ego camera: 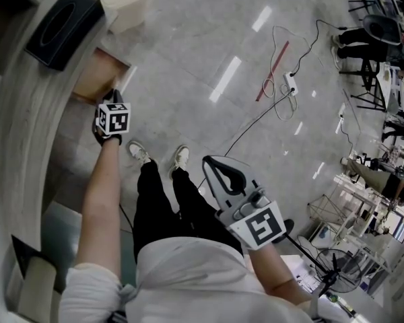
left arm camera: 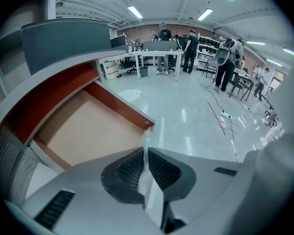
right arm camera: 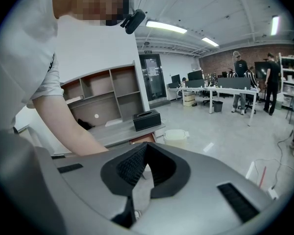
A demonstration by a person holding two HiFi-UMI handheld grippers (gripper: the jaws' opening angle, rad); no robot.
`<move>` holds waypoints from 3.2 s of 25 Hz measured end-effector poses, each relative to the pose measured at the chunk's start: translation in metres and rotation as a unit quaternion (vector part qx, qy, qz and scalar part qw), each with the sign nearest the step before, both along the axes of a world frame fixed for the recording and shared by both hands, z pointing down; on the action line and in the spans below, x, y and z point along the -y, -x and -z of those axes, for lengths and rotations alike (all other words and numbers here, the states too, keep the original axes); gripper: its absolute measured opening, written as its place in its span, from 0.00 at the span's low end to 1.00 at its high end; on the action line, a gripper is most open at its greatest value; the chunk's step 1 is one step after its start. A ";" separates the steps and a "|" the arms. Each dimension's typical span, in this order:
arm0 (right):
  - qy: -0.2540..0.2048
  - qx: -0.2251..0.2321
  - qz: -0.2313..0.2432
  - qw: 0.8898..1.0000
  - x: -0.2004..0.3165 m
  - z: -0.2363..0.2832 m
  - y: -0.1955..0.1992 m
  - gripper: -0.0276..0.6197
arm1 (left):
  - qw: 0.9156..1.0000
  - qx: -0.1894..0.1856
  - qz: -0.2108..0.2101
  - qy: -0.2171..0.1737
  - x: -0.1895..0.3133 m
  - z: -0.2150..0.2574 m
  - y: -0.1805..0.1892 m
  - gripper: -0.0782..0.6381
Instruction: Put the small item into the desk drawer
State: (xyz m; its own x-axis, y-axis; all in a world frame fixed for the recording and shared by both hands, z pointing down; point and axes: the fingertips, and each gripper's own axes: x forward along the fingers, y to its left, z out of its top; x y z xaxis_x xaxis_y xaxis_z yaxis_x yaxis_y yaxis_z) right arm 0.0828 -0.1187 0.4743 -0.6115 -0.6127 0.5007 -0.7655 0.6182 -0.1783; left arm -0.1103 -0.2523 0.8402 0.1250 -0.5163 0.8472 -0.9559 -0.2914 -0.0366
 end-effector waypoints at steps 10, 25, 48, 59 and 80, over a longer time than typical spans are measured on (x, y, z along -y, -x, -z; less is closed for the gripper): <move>-0.009 0.006 0.011 1.000 -0.007 0.008 -0.009 0.08 | 1.000 -0.016 0.008 -0.009 -0.010 0.012 -0.012 0.27; -0.030 0.029 0.029 0.999 -0.041 0.021 -0.027 0.08 | 0.998 -0.021 0.033 -0.043 -0.041 0.051 -0.020 0.30; -0.130 0.125 0.119 0.976 -0.086 0.147 -0.032 0.08 | 0.967 -0.074 0.117 -0.214 -0.167 0.305 -0.019 0.14; -0.166 0.144 0.121 0.968 -0.067 0.177 -0.011 0.08 | 0.943 -0.062 0.115 -0.306 -0.189 0.427 0.037 0.13; -0.195 0.176 0.137 0.955 -0.029 0.227 0.051 0.08 | 0.866 -0.086 0.083 -0.486 -0.230 0.614 0.098 0.13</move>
